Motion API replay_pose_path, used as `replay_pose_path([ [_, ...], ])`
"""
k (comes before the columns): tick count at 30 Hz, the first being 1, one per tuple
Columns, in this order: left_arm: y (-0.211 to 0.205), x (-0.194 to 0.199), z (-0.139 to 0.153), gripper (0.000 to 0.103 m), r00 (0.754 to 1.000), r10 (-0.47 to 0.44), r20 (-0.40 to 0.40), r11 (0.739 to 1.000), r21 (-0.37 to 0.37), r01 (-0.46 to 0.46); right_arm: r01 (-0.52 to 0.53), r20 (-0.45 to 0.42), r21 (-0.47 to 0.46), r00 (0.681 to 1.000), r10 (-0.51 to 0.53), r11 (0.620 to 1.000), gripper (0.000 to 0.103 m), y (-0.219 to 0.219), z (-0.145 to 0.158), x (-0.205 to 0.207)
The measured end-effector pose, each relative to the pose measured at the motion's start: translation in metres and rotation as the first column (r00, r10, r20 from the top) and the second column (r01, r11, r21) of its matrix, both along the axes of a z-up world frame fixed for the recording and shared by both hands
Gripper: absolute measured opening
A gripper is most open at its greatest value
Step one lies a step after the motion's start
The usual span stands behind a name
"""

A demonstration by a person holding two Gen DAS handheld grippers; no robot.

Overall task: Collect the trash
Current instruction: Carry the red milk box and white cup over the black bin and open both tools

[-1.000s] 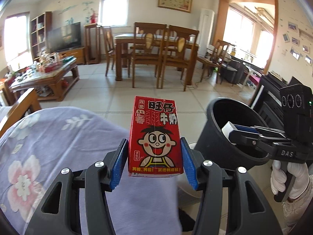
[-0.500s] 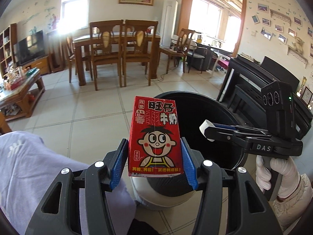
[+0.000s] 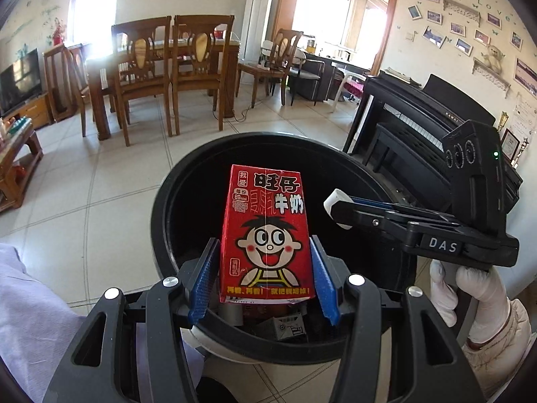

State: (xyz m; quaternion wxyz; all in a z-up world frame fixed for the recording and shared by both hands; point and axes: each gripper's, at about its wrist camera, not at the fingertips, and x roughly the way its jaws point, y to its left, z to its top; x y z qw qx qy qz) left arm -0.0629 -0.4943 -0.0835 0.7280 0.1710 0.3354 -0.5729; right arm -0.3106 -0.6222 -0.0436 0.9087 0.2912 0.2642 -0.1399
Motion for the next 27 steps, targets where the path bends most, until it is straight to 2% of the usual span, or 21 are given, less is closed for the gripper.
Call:
replay_pose_path([
  [14, -0.015, 0.000, -0.018, 0.053, 1.000, -0.027, -0.006, 0.998, 0.055, 0.027, 0.017, -0.021, -0.073, 1.000, -0.018, 0.997, 0.037, 0.002, -0.001, 0.006],
  [27, -0.022, -0.013, -0.017, 0.052, 0.999, -0.034, 0.023, 0.997, 0.069, 0.032, 0.002, -0.041, -0.090, 0.999, -0.006, 0.996, 0.037, 0.005, -0.002, 0.013],
])
